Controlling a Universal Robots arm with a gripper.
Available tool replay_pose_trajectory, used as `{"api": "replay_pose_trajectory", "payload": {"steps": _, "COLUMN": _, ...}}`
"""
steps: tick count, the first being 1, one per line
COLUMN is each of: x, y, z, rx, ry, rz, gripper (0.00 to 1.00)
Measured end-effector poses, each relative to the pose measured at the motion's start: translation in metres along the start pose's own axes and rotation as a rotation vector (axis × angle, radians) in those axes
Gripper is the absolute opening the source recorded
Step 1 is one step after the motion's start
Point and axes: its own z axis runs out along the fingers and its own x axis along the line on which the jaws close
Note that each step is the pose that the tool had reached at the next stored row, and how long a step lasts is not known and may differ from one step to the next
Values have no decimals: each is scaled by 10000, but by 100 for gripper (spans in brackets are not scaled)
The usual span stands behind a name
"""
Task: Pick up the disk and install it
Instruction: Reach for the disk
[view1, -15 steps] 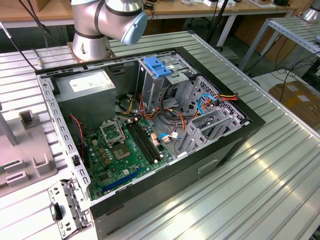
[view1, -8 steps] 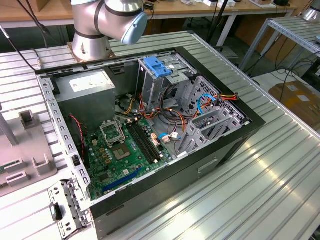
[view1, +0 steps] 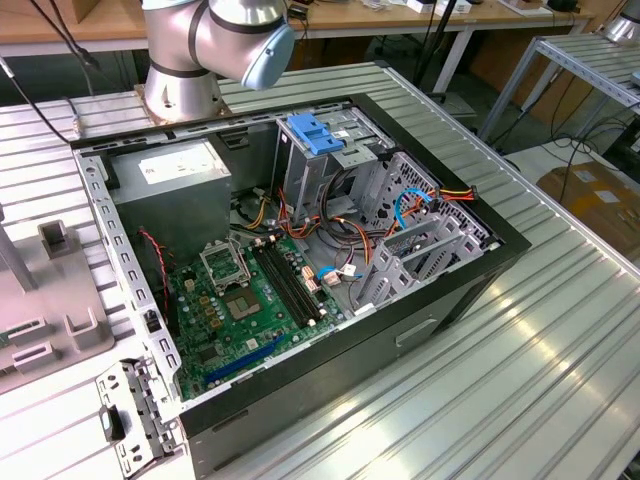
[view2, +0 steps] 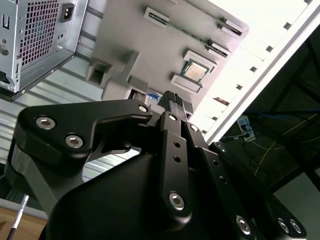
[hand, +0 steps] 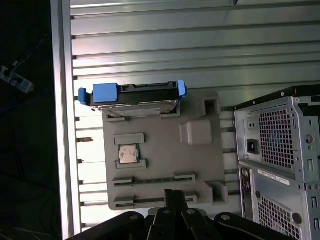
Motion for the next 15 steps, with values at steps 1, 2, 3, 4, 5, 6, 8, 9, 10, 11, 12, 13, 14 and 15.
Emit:
{"api": "replay_pose_trajectory", "payload": {"steps": 1, "x": 6, "y": 0, "z": 0, "rx": 0, "ry": 1, "rz": 0, "gripper": 11}}
{"api": "replay_pose_trajectory", "payload": {"steps": 2, "x": 13, "y": -1, "z": -1, "rx": 0, "ry": 1, "rz": 0, "gripper": 11}}
{"api": "replay_pose_trajectory", "payload": {"steps": 3, "x": 18, "y": -1, "z": -1, "rx": 0, "ry": 0, "rz": 0, "gripper": 11}}
{"api": "replay_pose_trajectory", "payload": {"steps": 4, "x": 25, "y": -2, "z": -1, "rx": 0, "ry": 0, "rz": -1, "gripper": 11}}
{"api": "replay_pose_trajectory", "payload": {"steps": 5, "x": 29, "y": -2, "z": -1, "rx": 1, "ry": 1, "rz": 0, "gripper": 11}}
{"api": "replay_pose_trajectory", "payload": {"steps": 6, "x": 34, "y": -3, "z": -1, "rx": 0, "ry": 1, "rz": 0, "gripper": 11}}
{"api": "replay_pose_trajectory", "payload": {"steps": 8, "x": 42, "y": -3, "z": -2, "rx": 0, "ry": 0, "rz": 0, "gripper": 11}}
{"api": "replay_pose_trajectory", "payload": {"steps": 9, "x": 47, "y": -4, "z": -1, "rx": 0, "ry": 0, "rz": 0, "gripper": 11}}
{"api": "replay_pose_trajectory", "payload": {"steps": 10, "x": 52, "y": -4, "z": -2, "rx": 0, "ry": 0, "rz": 0, "gripper": 11}}
{"api": "replay_pose_trajectory", "payload": {"steps": 11, "x": 57, "y": -4, "z": -1, "rx": -1, "ry": -1, "rz": 0, "gripper": 11}}
{"api": "replay_pose_trajectory", "payload": {"steps": 12, "x": 68, "y": -5, "z": -2, "rx": 0, "ry": 0, "rz": 0, "gripper": 11}}
{"api": "replay_pose_trajectory", "payload": {"steps": 13, "x": 74, "y": -6, "z": -2, "rx": 0, "ry": 0, "rz": 0, "gripper": 11}}
{"api": "replay_pose_trajectory", "payload": {"steps": 14, "x": 80, "y": -6, "z": -2, "rx": 0, "ry": 0, "rz": 0, "gripper": 11}}
{"api": "replay_pose_trajectory", "payload": {"steps": 15, "x": 87, "y": -7, "z": -2, "rx": 0, "ry": 0, "rz": 0, "gripper": 11}}
